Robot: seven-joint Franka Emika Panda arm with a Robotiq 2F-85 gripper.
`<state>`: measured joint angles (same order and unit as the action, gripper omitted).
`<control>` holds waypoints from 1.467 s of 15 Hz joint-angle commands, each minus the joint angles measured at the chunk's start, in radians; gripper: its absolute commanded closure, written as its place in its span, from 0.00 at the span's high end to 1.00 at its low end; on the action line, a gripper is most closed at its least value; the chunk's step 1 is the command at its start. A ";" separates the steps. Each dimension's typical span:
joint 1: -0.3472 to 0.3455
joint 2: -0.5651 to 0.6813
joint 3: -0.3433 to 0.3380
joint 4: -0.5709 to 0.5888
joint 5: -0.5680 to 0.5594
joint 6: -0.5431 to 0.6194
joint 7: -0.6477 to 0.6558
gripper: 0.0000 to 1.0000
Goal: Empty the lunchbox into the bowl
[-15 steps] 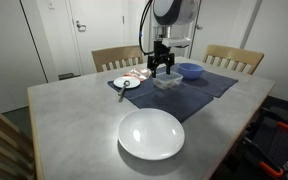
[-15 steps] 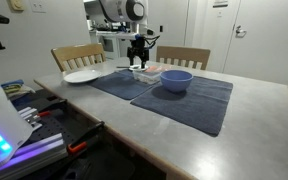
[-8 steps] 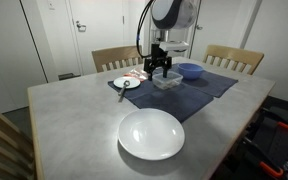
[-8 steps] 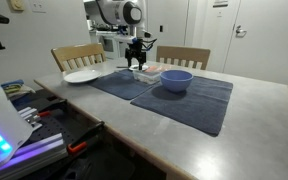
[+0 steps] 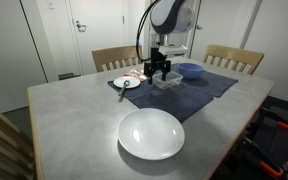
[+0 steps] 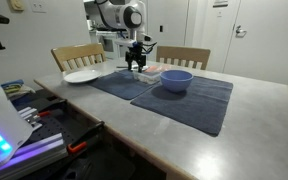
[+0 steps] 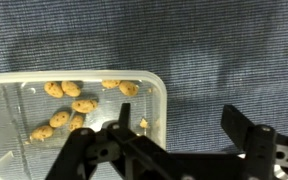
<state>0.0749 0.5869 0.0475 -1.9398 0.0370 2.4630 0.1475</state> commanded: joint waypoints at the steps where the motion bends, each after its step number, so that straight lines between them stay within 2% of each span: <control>1: -0.014 0.021 0.007 0.030 0.021 0.000 -0.040 0.62; 8: -0.022 0.027 0.010 0.048 0.023 -0.006 -0.062 0.11; 10: -0.024 0.029 0.012 0.049 0.024 -0.007 -0.067 0.01; 22: -0.017 -0.046 -0.018 0.018 -0.018 -0.149 -0.081 0.02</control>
<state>0.0661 0.5771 0.0333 -1.9020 0.0268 2.3653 0.0969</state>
